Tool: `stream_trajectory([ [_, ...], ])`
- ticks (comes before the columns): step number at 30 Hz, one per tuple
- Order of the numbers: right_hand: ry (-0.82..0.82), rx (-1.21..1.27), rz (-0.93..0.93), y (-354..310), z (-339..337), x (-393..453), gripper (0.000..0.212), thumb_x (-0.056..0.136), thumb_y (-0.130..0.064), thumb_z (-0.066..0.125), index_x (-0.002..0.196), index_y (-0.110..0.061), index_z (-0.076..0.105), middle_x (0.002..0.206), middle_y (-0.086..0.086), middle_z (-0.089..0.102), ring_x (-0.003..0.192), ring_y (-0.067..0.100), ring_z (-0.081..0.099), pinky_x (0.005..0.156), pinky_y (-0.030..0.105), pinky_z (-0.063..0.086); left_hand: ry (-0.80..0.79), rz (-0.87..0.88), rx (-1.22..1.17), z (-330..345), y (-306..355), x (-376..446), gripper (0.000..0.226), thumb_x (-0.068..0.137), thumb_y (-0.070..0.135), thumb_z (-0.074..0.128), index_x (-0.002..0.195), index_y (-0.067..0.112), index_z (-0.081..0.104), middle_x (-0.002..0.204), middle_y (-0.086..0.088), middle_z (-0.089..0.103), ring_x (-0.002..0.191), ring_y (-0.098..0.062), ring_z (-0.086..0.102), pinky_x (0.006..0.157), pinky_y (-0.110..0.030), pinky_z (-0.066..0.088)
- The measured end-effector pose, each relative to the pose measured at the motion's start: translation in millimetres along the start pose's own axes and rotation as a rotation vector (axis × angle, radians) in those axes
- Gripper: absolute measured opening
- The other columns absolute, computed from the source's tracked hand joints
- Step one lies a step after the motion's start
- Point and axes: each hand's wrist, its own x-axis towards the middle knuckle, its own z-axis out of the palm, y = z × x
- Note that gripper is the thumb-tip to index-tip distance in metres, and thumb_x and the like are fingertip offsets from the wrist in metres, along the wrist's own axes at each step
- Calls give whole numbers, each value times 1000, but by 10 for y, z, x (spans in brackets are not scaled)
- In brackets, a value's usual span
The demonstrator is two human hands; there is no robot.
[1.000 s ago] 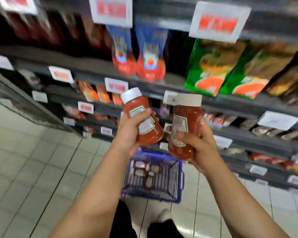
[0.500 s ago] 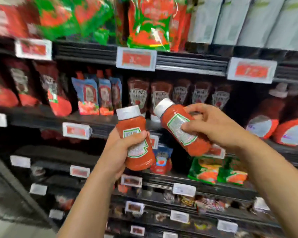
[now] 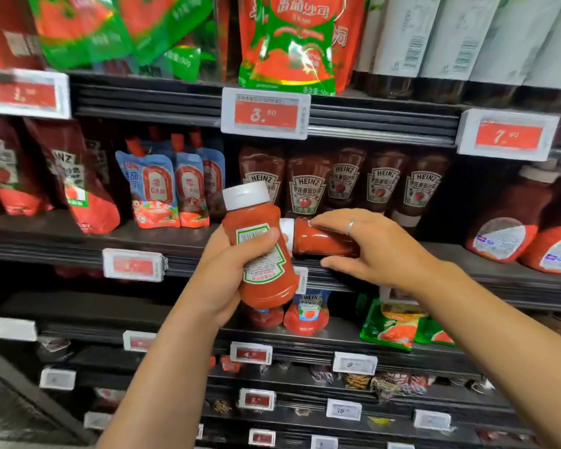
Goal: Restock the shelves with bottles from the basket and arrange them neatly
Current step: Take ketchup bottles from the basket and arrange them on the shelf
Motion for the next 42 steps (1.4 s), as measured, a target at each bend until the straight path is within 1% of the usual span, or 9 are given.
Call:
stream_trajectory([
  [5,64,-36,-36,46,127,-126,59,93,-39,67,148,-25,51,147,-1,53,134,23,47,105,52,42,-37,-6,-37,308,-19,-6,53,85,26,76,130,3,59,112,-19,72,100,-31,72,80,-39,59],
  [11,237,118,26,11,135,-294,56,91,-25,71,144,-23,54,149,-1,52,142,23,41,118,47,31,-34,-10,-123,648,-35,34,54,87,31,73,132,6,59,117,-23,69,106,-35,69,94,-50,56],
  [15,541,738,278,-109,-11,-549,33,94,-28,54,127,-29,61,122,-12,65,120,11,61,101,40,52,-66,20,-194,915,-41,58,54,87,32,70,132,4,57,108,-17,72,100,-28,72,83,-40,59],
  [19,404,1120,316,-222,-88,-680,53,83,-44,73,130,-27,55,117,-7,69,107,11,68,85,28,57,-69,50,-229,1337,-126,125,58,87,30,69,135,2,54,104,-14,67,98,-26,68,89,-43,57],
  [23,399,1362,512,-47,-170,-787,65,72,-25,91,128,-20,58,112,8,75,102,25,72,81,41,61,-57,60,-158,1664,-284,219,44,85,22,73,123,4,60,93,-7,70,88,-20,70,79,-36,59],
  [28,504,1393,567,402,-464,-1057,71,55,-13,91,120,-14,62,102,11,76,91,25,72,70,38,61,-105,128,-32,1722,-444,356,54,64,9,89,111,10,61,95,-9,73,92,-23,72,80,-34,58],
  [32,660,1421,571,670,-650,-1106,51,69,-4,83,108,-11,51,93,11,75,87,30,75,75,47,60,-134,173,208,1801,-651,358,66,54,25,94,111,21,60,96,-2,75,87,-15,72,76,-31,59],
  [37,788,1299,619,740,-633,-934,67,66,7,88,118,7,45,90,17,75,85,32,75,76,46,61,-47,256,537,1914,-884,336,55,60,35,94,98,29,55,88,8,75,77,-8,71,65,-27,57],
  [42,794,1014,598,795,-668,-772,61,59,-6,96,112,-2,65,96,6,79,91,26,77,78,40,62,30,306,721,2025,-868,405,40,71,44,88,90,30,55,82,13,70,76,6,64,59,-8,43],
])
